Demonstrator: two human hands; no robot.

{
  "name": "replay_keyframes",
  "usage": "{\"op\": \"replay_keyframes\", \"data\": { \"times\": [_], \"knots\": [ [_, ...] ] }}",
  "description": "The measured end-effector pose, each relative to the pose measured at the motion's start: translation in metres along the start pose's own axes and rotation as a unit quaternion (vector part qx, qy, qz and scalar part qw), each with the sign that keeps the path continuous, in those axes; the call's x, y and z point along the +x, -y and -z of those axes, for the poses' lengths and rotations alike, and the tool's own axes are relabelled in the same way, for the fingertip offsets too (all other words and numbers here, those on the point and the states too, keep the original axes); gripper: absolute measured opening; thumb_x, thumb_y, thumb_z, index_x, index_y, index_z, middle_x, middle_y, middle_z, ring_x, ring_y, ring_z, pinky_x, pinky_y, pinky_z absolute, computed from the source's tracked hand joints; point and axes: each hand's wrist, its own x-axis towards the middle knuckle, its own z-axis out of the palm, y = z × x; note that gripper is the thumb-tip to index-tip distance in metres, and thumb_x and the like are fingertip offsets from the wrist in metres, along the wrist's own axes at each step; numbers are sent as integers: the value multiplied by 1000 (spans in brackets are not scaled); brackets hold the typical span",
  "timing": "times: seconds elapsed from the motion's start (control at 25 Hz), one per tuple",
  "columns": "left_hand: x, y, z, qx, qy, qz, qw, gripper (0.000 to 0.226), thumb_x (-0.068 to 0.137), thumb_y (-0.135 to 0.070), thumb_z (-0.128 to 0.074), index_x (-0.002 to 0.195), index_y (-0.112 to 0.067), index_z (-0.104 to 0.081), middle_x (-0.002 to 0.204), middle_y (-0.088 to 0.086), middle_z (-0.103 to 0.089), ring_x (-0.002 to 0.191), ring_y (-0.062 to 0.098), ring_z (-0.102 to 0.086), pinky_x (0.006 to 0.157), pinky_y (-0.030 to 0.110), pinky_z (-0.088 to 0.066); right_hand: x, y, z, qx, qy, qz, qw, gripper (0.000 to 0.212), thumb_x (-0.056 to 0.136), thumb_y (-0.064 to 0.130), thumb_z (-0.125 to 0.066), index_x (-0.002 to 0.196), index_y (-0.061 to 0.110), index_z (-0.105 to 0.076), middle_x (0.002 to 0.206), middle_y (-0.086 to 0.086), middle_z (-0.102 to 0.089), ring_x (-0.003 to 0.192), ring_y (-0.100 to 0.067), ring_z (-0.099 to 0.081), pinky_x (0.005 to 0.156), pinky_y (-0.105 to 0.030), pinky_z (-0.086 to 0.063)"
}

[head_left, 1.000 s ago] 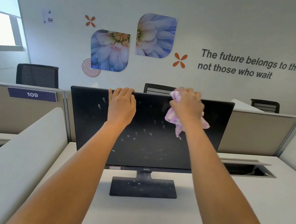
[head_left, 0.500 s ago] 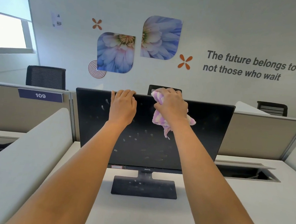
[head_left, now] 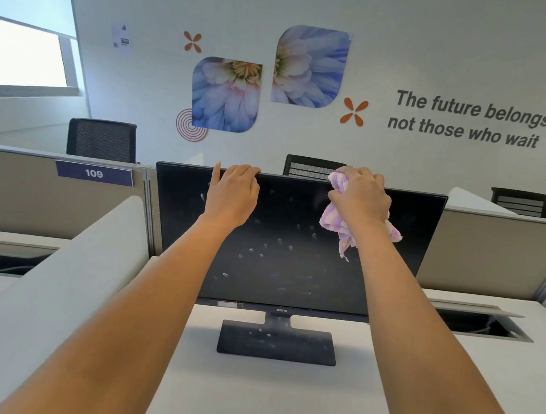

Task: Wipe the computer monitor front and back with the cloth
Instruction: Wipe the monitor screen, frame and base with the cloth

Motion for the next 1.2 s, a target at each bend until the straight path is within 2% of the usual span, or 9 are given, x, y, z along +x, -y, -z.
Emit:
{"op": "replay_keyframes", "data": {
  "times": [0.36, 0.56, 0.68, 0.76, 0.8, 0.88, 0.92, 1.04, 1.2],
  "knots": [
    [-6, 68, 23, 53, -12, -3, 999, 40, 100, -25, -28, 135, -16, -46, 138, 1, -49, 131, 15, -40, 117, 35, 2, -13, 101, -29, 0, -5, 47, 999, 40, 88, 31, -60, 126, 21, -55, 122, -4, -56, 108, -24, -48, 72, -31, -40],
    [-11, 114, 33, 34, -41, 40, 998, 39, 101, -23, -29, 134, -14, -45, 138, 3, -48, 132, 19, -39, 117, 39, -7, -22, 164, -47, 10, -5, 77, 997, 39, 89, 30, -59, 127, 20, -54, 123, -4, -56, 109, -24, -47, 72, -30, -40],
    [-15, 132, 40, -56, -47, 129, 989, 40, 101, -24, -27, 134, -14, -46, 137, 6, -50, 126, 25, -45, 108, 39, -27, -27, 195, -57, 14, -7, 91, 996, 37, 88, 28, -59, 125, 21, -54, 119, -3, -56, 106, -23, -47, 69, -29, -38],
    [-17, 140, 42, -185, -12, 225, 957, 41, 100, -27, -24, 124, -13, -54, 122, 9, -58, 110, 26, -51, 89, 35, -36, -30, 215, -65, 8, -14, 102, 995, 36, 88, 27, -59, 124, 21, -54, 117, -3, -57, 104, -23, -47, 67, -29, -38],
    [-18, 146, 40, -286, 12, 266, 920, 42, 100, -30, -23, 120, -13, -57, 115, 6, -59, 106, 23, -53, 85, 32, -36, -31, 225, -69, 5, -18, 108, 994, 35, 88, 26, -59, 123, 22, -54, 117, -3, -57, 104, -23, -47, 66, -28, -37],
    [-21, 156, 35, -474, 54, 307, 823, 47, 101, -37, -21, 123, -17, -57, 120, 2, -60, 110, 18, -55, 90, 29, -39, -35, 242, -76, -3, -27, 122, 992, 35, 89, 24, -58, 124, 22, -54, 117, -2, -57, 105, -23, -47, 65, -28, -36],
    [-24, 161, 32, -521, 63, 309, 793, 51, 101, -41, -18, 126, -17, -56, 125, 2, -60, 114, 17, -54, 95, 30, -40, -37, 248, -80, -8, -32, 128, 991, 36, 89, 23, -57, 125, 22, -53, 118, -2, -56, 107, -24, -47, 66, -28, -36],
    [-31, 168, 23, -574, 50, 307, 758, 61, 101, -46, -9, 128, -17, -55, 126, 3, -60, 117, 17, -53, 105, 33, -37, -47, 251, -93, -21, -74, 151, 986, 43, 86, 21, -61, 128, 22, -52, 123, -1, -55, 111, -26, -47, 63, -30, -45],
    [-39, 159, 15, -640, 5, 316, 700, 63, 101, -45, -8, 125, -14, -57, 120, 2, -61, 115, 17, -55, 103, 28, -38, -57, 243, -115, -35, -168, 203, 964, 54, 77, 23, -72, 128, 20, -55, 127, 2, -59, 111, -25, -57, 56, -30, -54]
  ]
}}
